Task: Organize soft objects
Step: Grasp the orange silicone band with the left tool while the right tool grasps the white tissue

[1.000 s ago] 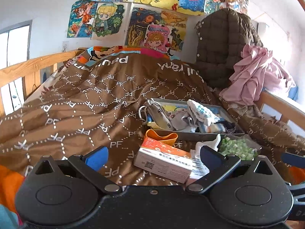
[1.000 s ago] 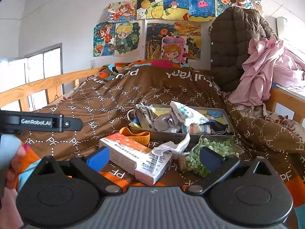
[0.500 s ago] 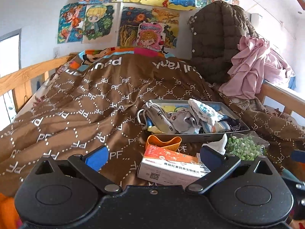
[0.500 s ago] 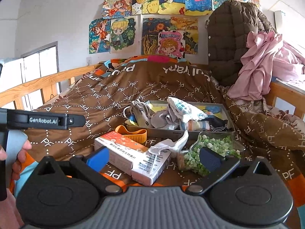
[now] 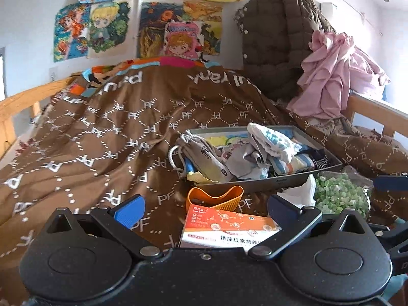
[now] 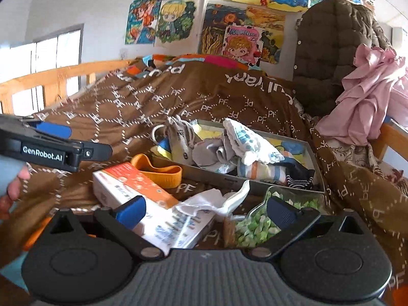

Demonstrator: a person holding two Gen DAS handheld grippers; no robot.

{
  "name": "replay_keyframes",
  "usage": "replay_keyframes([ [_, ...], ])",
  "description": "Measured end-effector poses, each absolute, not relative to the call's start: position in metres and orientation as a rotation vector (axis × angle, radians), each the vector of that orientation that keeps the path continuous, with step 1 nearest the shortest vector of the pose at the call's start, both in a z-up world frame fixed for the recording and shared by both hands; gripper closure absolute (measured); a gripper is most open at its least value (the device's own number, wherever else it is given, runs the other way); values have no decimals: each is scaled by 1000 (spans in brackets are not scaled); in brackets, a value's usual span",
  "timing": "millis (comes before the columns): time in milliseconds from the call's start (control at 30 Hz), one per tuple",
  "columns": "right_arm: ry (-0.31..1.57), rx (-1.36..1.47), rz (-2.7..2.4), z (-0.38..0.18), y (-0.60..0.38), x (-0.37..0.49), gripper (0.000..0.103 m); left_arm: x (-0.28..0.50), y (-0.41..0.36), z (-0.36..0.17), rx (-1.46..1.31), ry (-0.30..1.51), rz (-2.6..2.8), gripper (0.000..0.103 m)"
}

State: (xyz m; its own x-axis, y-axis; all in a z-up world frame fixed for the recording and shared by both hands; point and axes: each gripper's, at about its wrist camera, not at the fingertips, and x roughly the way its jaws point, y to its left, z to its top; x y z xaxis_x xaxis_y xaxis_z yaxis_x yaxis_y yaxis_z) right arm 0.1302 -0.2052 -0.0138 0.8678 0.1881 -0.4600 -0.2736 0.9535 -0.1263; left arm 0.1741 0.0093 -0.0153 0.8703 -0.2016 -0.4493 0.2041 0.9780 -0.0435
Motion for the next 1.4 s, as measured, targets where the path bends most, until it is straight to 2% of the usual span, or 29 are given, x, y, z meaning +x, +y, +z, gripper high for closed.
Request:
replay_keyframes([
  [300, 483, -206, 251, -35, -200, 184, 0, 235, 13, -46, -73, 572, -272, 1],
  [500, 522, -225, 265, -49, -195, 209, 0, 282, 22, -61, -150, 707, -360, 1],
  [733, 545, -260, 254, -56, -192, 229, 0, 325, 13, -75, -83, 856, -490, 1],
  [900, 580, -269, 249, -58, -191, 241, 0, 339, 0, -80, -1, 885, -511, 3],
  [1133, 664, -291, 280, -62, -186, 252, 0, 359, -20, -81, 61, 948, -474, 19],
  [1400, 735, -200, 275, -63, -188, 272, 1, 357, -18, -83, 99, 921, -458, 29],
])
